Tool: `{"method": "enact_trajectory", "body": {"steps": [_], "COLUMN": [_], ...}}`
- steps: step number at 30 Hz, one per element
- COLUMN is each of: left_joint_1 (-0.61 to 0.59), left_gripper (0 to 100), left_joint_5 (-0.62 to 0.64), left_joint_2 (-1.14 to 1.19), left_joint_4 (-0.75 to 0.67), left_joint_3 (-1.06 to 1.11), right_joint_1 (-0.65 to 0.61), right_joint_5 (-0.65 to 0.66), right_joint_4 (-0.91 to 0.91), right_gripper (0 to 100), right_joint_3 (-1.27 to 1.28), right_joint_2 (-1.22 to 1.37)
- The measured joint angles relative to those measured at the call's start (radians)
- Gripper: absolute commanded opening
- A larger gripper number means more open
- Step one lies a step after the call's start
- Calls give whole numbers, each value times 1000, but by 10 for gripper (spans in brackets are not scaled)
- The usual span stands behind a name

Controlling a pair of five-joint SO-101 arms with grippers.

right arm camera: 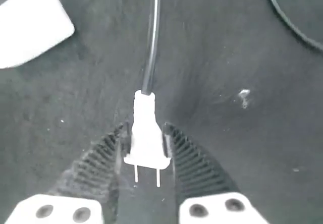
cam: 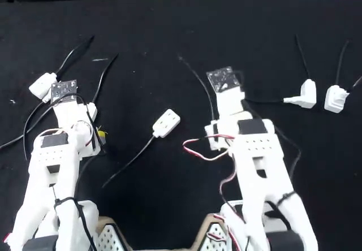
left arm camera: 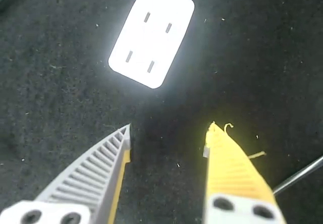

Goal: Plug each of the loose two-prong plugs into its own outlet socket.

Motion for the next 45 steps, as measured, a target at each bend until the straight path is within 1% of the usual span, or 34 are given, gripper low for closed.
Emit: {"method": "enact_trajectory", "body": {"steps": [2,3,7,10,12,14,19,21,24,26,31,34,37,39,40,42,45], "left_joint_1": [0,0,0,0,0,0,0,0,0,0,0,0,0,0,0,0,0], "left_gripper": [234,234,234,234,234,234,234,234,234,234,234,234,234,234,234,234,234], "left_joint_5": [0,0,0,0,0,0,0,0,0,0,2,2,2,5,5,6,6], "left_joint_2": [0,0,0,0,0,0,0,0,0,0,0,0,0,0,0,0,0], "left_joint_4": [0,0,0,0,0,0,0,0,0,0,0,0,0,0,0,0,0], "left_joint_3": [0,0,0,0,0,0,0,0,0,0,0,0,0,0,0,0,0], "right_joint_1": [0,-2,0,6,46,92,199,219,221,189,35,-63,-117,-133,-133,-130,-118], "right_joint_5": [-2,-2,72,173,269,402,755,850,885,885,795,732,678,667,669,726,878], "right_joint_4": [-2,-2,38,92,97,77,-109,-184,-212,-199,-92,-31,0,5,5,5,5], "right_gripper": [231,248,216,178,152,139,139,139,139,139,139,156,177,185,188,184,184], "right_joint_3": [0,0,-26,-120,-170,-187,-129,-83,-66,-61,-61,-61,-60,-57,-51,-46,-46], "right_joint_2": [52,78,117,117,117,117,213,273,328,333,331,298,222,161,130,86,51]}}
